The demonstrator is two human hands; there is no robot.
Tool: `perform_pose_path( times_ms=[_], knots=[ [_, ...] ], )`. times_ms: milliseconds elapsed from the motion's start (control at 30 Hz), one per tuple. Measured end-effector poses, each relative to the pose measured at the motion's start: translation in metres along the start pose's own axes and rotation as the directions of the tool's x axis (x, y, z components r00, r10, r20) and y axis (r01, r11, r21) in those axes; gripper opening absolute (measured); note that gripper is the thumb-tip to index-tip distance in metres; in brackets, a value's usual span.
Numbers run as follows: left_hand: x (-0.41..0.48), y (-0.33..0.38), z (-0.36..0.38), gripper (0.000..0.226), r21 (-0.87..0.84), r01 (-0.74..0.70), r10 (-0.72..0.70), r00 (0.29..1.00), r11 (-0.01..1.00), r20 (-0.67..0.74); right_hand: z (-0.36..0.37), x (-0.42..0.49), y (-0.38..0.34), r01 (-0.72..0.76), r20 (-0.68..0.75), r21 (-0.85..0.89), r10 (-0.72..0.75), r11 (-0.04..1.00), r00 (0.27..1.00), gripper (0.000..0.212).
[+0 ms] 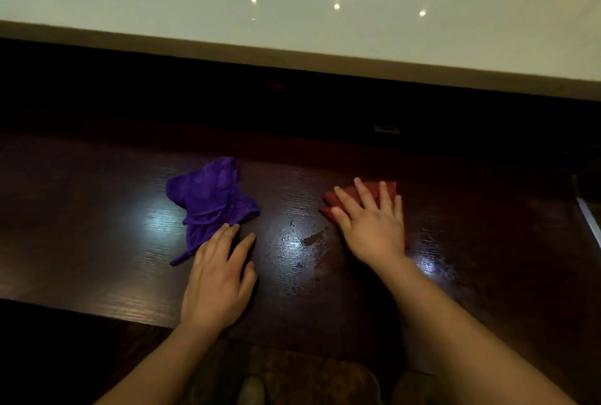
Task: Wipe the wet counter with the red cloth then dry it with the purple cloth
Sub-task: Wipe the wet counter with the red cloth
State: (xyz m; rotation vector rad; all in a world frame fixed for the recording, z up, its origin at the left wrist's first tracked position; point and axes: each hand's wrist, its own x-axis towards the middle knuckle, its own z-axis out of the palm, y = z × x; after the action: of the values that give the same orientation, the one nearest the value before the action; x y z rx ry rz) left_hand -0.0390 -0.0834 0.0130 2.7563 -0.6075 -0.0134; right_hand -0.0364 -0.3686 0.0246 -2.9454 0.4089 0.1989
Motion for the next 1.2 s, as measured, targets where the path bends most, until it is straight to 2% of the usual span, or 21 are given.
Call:
perform_pose_path(
  times_ms=[33,100,167,200,233,300,367,433,467,533,633,700,767,833,867,900,933,1033,1067,1133,1200],
  knots=[
    [-0.001,0.000,-0.001,0.051,0.010,0.002,-0.002,1.000,1.000,0.004,0.003,-0.001,-0.020,0.035,-0.006,0.000,-0.035,0.999,0.999,0.055],
    [-0.001,0.000,-0.002,0.051,0.022,0.005,-0.006,1.000,1.000,0.017,0.017,-0.027,-0.049,0.278,-0.019,-0.001,-0.278,0.961,0.960,0.053],
    [-0.001,0.000,-0.002,0.051,0.026,0.009,-0.010,1.000,1.000,0.020,0.035,-0.065,-0.055,0.556,-0.011,-0.040,-0.557,0.830,0.831,0.050],
    [-0.001,-0.001,-0.001,0.050,0.029,0.008,-0.009,1.000,1.000,0.021,0.037,-0.075,-0.049,0.623,0.010,-0.039,-0.624,0.781,0.782,0.049],
    [-0.001,-0.001,-0.002,0.050,0.032,0.007,-0.008,1.000,0.999,0.023,0.037,-0.072,-0.043,0.637,0.016,-0.040,-0.637,0.770,0.771,0.048],
    [-0.001,-0.001,-0.003,0.050,0.036,0.012,-0.013,1.000,0.999,0.022,0.032,-0.041,-0.038,0.523,-0.040,-0.069,-0.526,0.849,0.849,0.049],
    [-0.001,0.000,-0.004,0.050,0.039,0.011,-0.012,1.000,0.999,0.022,0.016,0.005,-0.051,0.274,-0.091,0.008,-0.273,0.962,0.958,0.050],
    [-0.001,0.002,-0.006,0.050,0.029,0.016,-0.017,1.000,0.999,0.017,0.008,0.036,-0.074,0.095,-0.064,0.092,-0.089,0.991,0.994,0.051],
    [-0.001,0.002,-0.006,0.051,0.021,0.016,-0.017,1.000,1.000,0.013,0.009,0.040,-0.086,0.088,-0.057,0.103,-0.083,0.991,0.995,0.051],
    [-0.002,0.002,-0.006,0.051,-0.006,0.017,-0.017,1.000,1.000,0.009,0.020,0.021,-0.101,0.232,-0.071,0.069,-0.227,0.970,0.971,0.050],
    [-0.004,0.000,-0.006,0.043,-0.049,0.010,-0.010,1.000,0.999,-0.005,0.040,-0.040,-0.084,0.522,-0.097,-0.024,-0.521,0.853,0.848,0.047],
    [-0.004,-0.001,-0.005,0.039,-0.047,0.014,-0.014,1.000,0.999,-0.007,0.036,-0.042,-0.050,0.560,-0.065,-0.034,-0.561,0.828,0.826,0.046],
    [-0.003,-0.001,-0.005,0.039,-0.033,0.005,-0.005,1.000,0.999,-0.012,0.024,-0.010,-0.021,0.427,-0.093,-0.088,-0.434,0.900,0.896,0.047],
    [-0.003,0.000,-0.006,0.040,-0.017,-0.008,0.008,1.000,1.000,-0.012,0.006,0.025,-0.010,0.139,-0.090,-0.021,-0.140,0.990,0.986,0.049],
    [-0.003,0.001,-0.006,0.040,-0.010,-0.008,0.008,1.000,1.000,-0.010,0.001,0.034,-0.012,0.028,-0.079,0.029,-0.025,0.999,0.997,0.049],
    [-0.003,0.001,-0.007,0.041,-0.003,-0.007,0.007,1.000,1.000,-0.004,0.001,0.034,-0.019,-0.018,-0.079,0.056,0.023,0.998,0.997,0.049],
    [-0.003,0.001,-0.007,0.042,0.005,-0.007,0.007,1.000,1.000,0.007,0.006,0.024,-0.027,0.006,-0.088,0.044,-0.002,0.999,0.996,0.049],
    [-0.003,-0.002,-0.007,0.045,0.034,-0.009,0.008,0.999,0.999,0.036,0.027,-0.047,-0.033,0.315,-0.103,-0.026,-0.316,0.949,0.943,0.047],
    [-0.003,-0.002,-0.007,0.046,0.044,-0.008,0.006,0.999,0.999,0.044,0.030,-0.070,-0.020,0.378,-0.070,-0.034,-0.380,0.925,0.922,0.046],
    [-0.003,-0.003,-0.005,0.047,0.051,-0.006,0.004,0.999,0.999,0.046,0.030,-0.094,0.028,0.342,-0.042,-0.061,-0.345,0.938,0.938,0.047],
    [-0.002,-0.001,-0.005,0.049,0.065,-0.011,0.008,0.999,0.998,0.045,0.020,-0.098,0.086,0.084,-0.104,-0.083,-0.092,0.993,0.990,0.052]
  ],
)
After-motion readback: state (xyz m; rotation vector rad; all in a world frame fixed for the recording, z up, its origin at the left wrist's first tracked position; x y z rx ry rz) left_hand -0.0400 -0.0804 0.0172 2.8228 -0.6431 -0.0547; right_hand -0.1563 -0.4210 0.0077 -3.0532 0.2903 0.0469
